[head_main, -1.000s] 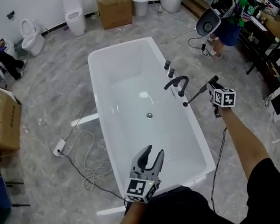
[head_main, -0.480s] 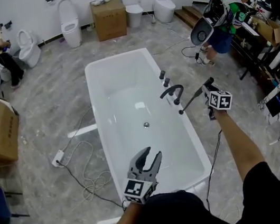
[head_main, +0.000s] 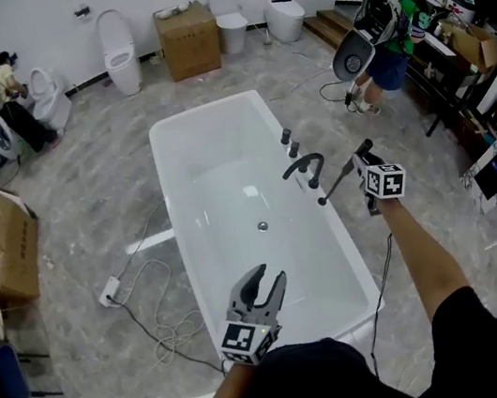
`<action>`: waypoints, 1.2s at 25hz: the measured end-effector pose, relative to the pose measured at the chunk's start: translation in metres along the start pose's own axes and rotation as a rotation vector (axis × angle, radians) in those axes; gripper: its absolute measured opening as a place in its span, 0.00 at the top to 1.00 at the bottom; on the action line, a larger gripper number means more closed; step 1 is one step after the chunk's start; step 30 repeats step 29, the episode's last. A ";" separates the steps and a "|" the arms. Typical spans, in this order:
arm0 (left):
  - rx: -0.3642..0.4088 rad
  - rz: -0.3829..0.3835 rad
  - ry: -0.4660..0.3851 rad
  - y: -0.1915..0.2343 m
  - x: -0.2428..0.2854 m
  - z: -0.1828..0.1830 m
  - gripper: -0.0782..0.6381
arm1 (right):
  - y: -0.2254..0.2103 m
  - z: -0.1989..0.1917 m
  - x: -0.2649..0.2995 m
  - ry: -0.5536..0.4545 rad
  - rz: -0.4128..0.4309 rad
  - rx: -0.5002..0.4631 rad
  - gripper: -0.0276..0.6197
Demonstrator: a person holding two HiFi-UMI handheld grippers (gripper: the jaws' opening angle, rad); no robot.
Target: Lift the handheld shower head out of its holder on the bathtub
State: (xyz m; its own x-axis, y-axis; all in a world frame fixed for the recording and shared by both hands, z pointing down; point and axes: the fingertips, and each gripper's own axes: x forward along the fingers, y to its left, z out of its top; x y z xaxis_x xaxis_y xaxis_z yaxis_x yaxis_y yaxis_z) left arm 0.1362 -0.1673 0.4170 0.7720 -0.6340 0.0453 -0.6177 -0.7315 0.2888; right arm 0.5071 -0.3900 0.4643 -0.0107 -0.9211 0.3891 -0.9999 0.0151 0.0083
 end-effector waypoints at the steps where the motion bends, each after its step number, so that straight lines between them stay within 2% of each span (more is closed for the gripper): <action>1: 0.001 -0.001 0.001 -0.001 0.001 0.000 0.69 | -0.001 -0.001 0.000 0.001 0.002 0.000 0.78; 13: -0.005 0.018 0.019 -0.010 0.006 -0.004 0.69 | -0.005 -0.007 0.002 -0.008 0.024 0.016 0.78; 30: -0.007 0.043 0.011 -0.027 0.005 -0.012 0.69 | -0.012 -0.012 -0.001 0.011 0.044 -0.034 0.78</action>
